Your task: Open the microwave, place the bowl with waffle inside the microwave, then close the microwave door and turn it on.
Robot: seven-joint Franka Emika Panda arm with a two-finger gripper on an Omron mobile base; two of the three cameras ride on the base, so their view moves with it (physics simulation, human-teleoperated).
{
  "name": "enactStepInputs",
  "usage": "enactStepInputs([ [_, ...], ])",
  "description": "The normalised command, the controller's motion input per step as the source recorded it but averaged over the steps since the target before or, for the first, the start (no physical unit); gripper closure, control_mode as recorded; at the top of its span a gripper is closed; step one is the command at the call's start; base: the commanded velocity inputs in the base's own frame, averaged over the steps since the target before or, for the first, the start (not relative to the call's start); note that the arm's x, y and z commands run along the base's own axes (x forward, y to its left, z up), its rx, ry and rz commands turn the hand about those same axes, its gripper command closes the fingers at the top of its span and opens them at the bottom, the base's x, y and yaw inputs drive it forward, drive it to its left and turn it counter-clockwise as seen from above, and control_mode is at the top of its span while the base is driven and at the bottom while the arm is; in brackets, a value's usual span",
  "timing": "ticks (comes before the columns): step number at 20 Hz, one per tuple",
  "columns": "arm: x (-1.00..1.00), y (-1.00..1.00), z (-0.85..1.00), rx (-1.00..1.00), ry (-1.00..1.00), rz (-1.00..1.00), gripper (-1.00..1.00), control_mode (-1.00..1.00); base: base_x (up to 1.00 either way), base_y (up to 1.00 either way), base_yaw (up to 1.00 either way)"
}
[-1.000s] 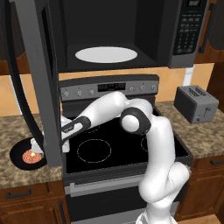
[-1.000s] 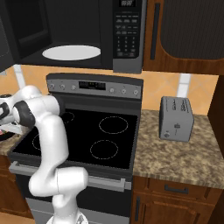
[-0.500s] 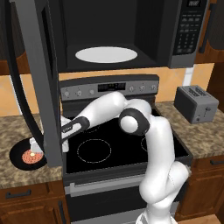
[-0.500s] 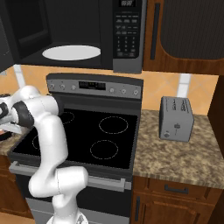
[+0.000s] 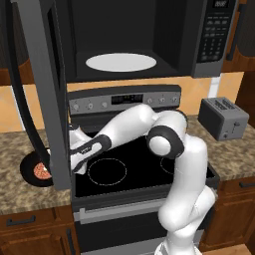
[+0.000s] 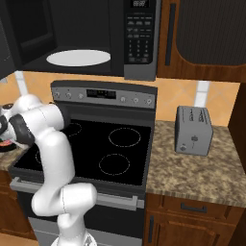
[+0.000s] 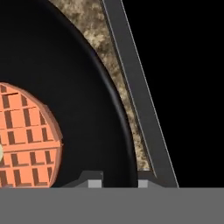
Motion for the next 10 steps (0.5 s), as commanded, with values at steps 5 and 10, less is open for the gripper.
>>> enactStepInputs([
  [5, -0.39, -0.68, 0.73, 0.23, -0.04, -0.36, 1.0, -1.0, 0.0, 0.0, 0.0],
  [10, -0.01, -0.55, 1.0, 0.07, 0.13, -0.43, 1.0, -1.0, 0.0, 0.0, 0.0],
])
